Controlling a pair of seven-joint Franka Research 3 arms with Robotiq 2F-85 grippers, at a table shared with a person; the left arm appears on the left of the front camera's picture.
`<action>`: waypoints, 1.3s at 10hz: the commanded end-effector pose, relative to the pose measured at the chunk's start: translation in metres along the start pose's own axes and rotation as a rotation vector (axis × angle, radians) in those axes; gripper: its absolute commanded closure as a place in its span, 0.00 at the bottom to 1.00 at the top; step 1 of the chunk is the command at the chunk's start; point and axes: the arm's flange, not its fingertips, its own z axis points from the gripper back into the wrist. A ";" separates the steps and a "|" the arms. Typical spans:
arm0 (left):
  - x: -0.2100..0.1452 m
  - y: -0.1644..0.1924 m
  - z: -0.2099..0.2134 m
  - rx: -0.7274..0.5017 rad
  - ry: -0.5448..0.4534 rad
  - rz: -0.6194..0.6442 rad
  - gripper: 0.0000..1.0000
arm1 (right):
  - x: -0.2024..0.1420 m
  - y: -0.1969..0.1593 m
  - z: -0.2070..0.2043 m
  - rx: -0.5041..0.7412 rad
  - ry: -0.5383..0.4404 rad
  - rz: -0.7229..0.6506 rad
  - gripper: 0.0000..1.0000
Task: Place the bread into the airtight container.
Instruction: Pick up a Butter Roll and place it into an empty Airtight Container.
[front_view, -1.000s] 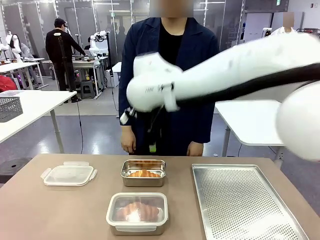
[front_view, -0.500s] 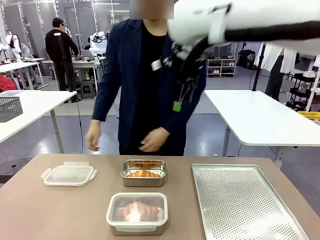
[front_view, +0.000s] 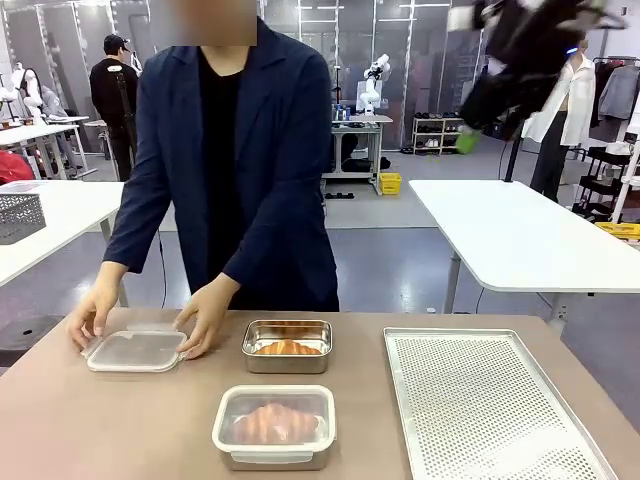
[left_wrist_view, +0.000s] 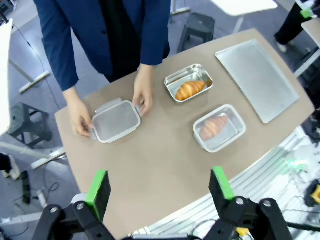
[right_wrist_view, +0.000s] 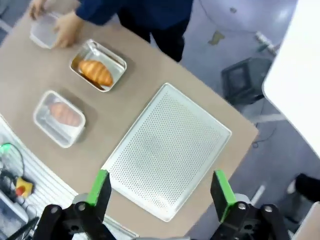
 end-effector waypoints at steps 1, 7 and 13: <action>0.000 0.000 0.001 -0.009 0.000 -0.012 0.00 | -0.040 0.010 0.023 -0.013 -0.041 -0.090 0.00; 0.000 0.000 0.001 -0.009 0.000 -0.012 0.00 | -0.080 0.016 0.062 -0.021 -0.015 -0.123 0.00; 0.000 0.000 0.001 -0.009 0.000 -0.012 0.00 | -0.080 0.016 0.062 -0.021 -0.015 -0.123 0.00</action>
